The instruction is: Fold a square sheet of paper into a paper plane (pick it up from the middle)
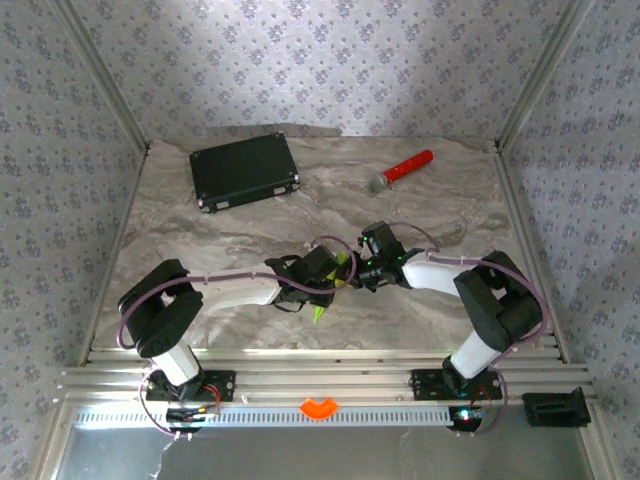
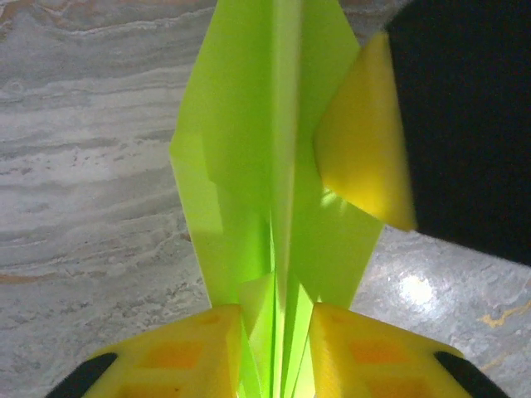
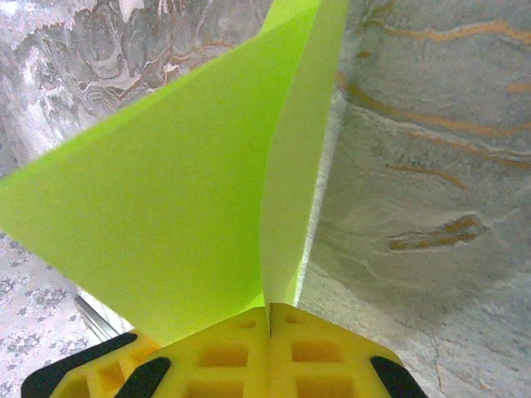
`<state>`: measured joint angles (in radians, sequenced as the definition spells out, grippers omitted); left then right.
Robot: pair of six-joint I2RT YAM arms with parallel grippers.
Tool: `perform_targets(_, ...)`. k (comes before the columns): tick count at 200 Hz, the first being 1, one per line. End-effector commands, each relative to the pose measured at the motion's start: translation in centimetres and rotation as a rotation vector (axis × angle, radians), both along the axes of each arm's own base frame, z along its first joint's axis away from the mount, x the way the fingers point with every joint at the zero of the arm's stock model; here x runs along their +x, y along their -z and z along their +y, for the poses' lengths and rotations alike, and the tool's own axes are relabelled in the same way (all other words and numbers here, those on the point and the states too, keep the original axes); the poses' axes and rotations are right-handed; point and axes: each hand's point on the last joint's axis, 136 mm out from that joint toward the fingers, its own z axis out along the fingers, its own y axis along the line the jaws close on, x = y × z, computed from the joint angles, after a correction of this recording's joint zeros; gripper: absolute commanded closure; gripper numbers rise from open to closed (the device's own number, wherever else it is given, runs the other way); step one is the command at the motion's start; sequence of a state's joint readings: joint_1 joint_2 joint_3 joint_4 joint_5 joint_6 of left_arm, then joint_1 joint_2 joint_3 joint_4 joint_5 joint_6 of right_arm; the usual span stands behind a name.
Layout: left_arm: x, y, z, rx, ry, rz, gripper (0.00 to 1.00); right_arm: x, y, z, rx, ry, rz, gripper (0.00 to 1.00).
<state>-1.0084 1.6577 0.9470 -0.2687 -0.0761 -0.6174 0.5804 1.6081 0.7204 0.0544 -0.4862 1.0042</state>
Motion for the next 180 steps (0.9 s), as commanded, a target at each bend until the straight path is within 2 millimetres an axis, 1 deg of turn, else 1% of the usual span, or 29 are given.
perform_targets(1, 1.3, -3.3, -1.5, -0.075, -0.057, -0.048, 0.66, -1.3, 0.0, -0.5, -0.013, -0.041, 0.028, 0.99)
perform_targets(12, 1.6, -4.4, -1.3, -0.102, -0.104, -0.064, 0.62, -1.9, 0.1, -0.9, -0.043, -0.074, 0.042, 0.99)
perform_targets(25, 1.4, -5.8, -1.5, -0.17, -0.128, -0.07, 0.54, -2.2, 0.1, -1.3, -0.065, -0.1, 0.053, 0.99)
perform_targets(29, 1.3, -6.2, -1.6, -0.188, -0.134, -0.066, 0.52, -2.3, 0.1, -1.5, -0.068, -0.109, 0.053, 0.99)
perform_targets(46, 0.9, -7.0, -1.0, -0.211, -0.17, -0.065, 0.52, -2.6, 0.1, -2.0, -0.074, -0.128, 0.055, 0.99)
perform_targets(67, 0.6, -8.1, -0.3, -0.245, -0.2, -0.071, 0.5, -2.6, -0.3, -3.4, -0.091, -0.12, 0.05, 1.0)
perform_targets(86, 0.6, -9.3, 0.3, -0.26, -0.213, -0.084, 0.46, -2.5, -0.7, -4.5, -0.079, -0.1, 0.043, 1.0)
perform_targets(108, 0.6, -9.4, 0.9, -0.255, -0.234, -0.073, 0.45, -2.5, -1.2, -4.9, -0.068, -0.104, 0.033, 1.0)
perform_targets(126, 1.2, -9.6, 1.2, -0.266, -0.257, -0.068, 0.44, -2.9, -1.2, -5.2, -0.077, -0.114, 0.037, 1.0)
perform_targets(142, 1.6, -10.1, 1.0, -0.282, -0.251, -0.054, 0.44, -2.7, -1.4, -5.2, -0.061, -0.11, 0.029, 1.0)
perform_targets(160, 2.4, -10.0, 2.1, -0.262, -0.285, -0.04, 0.43, -2.6, -1.6, -4.8, -0.036, -0.122, 0.022, 1.0)
perform_targets(171, 2.9, -10.2, 2.8, -0.279, -0.306, -0.032, 0.42, -2.6, -1.8, -4.7, -0.025, -0.13, 0.019, 1.0)
perform_targets(180, 3.3, -10.6, 3.2, -0.307, -0.318, -0.037, 0.4, -2.4, -2.0, -4.6, -0.02, -0.131, 0.011, 1.0)
